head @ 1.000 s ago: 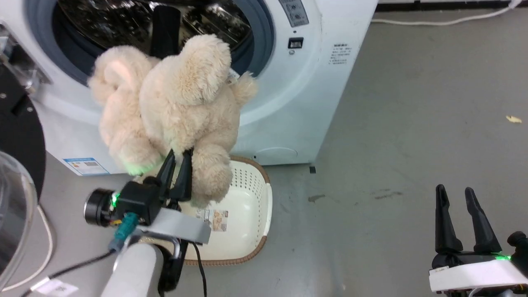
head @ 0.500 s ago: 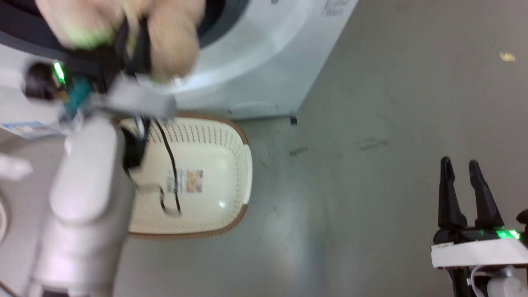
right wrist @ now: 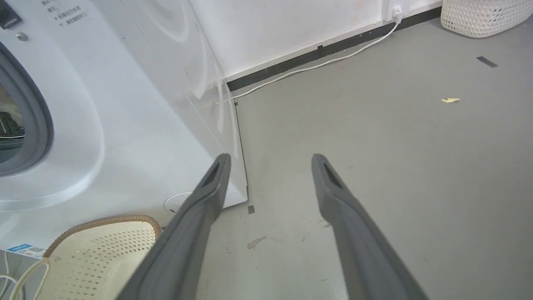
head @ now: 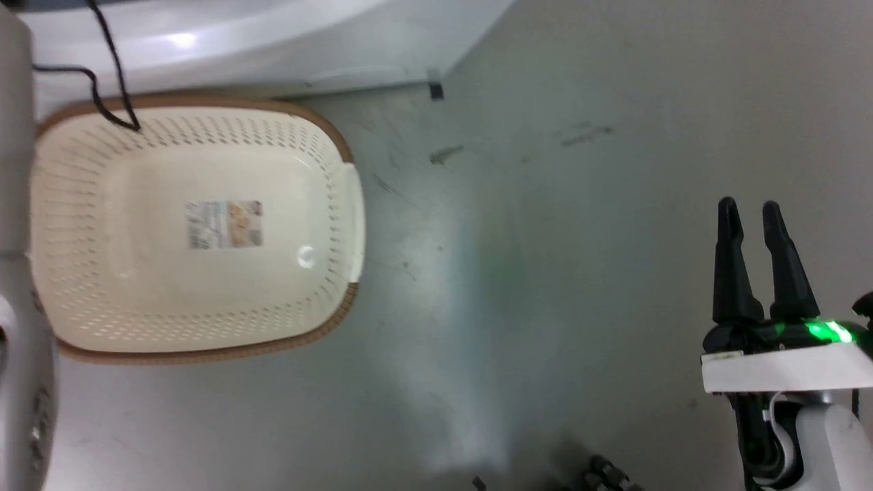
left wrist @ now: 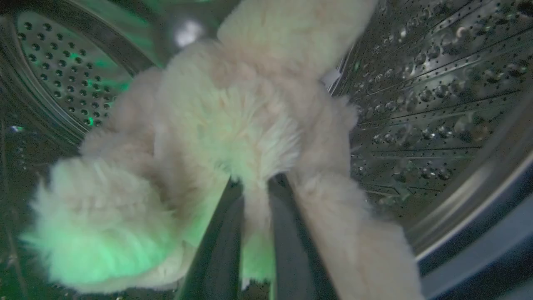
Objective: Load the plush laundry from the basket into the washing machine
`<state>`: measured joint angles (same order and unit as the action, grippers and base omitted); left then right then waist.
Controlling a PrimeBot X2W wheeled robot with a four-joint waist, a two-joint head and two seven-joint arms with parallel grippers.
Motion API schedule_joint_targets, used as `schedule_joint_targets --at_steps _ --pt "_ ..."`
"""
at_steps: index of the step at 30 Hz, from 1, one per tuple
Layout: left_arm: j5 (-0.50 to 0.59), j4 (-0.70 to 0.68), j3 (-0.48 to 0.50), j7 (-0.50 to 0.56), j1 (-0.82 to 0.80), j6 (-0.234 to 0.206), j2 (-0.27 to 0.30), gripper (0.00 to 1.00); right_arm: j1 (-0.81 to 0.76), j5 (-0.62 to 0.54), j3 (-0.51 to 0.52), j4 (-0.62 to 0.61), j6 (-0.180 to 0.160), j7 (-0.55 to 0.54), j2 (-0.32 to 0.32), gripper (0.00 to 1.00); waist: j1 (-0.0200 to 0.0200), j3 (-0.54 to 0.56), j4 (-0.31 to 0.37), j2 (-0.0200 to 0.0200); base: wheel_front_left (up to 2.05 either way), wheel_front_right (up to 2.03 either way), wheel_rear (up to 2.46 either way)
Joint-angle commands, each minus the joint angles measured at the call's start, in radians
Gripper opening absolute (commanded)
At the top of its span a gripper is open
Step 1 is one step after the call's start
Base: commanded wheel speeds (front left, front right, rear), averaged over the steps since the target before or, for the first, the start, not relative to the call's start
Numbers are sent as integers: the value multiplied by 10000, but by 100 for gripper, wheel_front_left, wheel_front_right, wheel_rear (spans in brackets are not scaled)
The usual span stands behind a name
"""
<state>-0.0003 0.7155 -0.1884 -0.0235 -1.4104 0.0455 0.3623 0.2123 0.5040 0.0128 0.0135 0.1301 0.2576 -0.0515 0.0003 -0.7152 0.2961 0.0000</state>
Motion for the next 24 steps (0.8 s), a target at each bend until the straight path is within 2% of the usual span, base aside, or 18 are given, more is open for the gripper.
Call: schedule_joint_targets --at_steps 1,10,17,18,24 --pt "28 460 3 134 -568 -139 14 0 267 102 -89 -37 6 42 12 100 -3 -534 374 0 0 0 0" --pt "692 2269 -697 545 -1805 -247 76 0 542 218 -249 68 6 42 12 100 -3 -936 483 0 0 0 0" --pt "694 3319 -922 612 -2108 -41 143 0 684 279 -290 33 6 42 12 100 -3 -822 482 0 0 0 0" --pt "742 3399 -1004 545 -2120 -41 123 100 672 261 -271 34 6 42 12 100 -3 -776 450 0 0 0 0" --pt "547 3824 -1031 -332 -1811 -226 -124 100 598 37 -67 1 6 42 12 100 -3 -179 178 0 0 0 0"
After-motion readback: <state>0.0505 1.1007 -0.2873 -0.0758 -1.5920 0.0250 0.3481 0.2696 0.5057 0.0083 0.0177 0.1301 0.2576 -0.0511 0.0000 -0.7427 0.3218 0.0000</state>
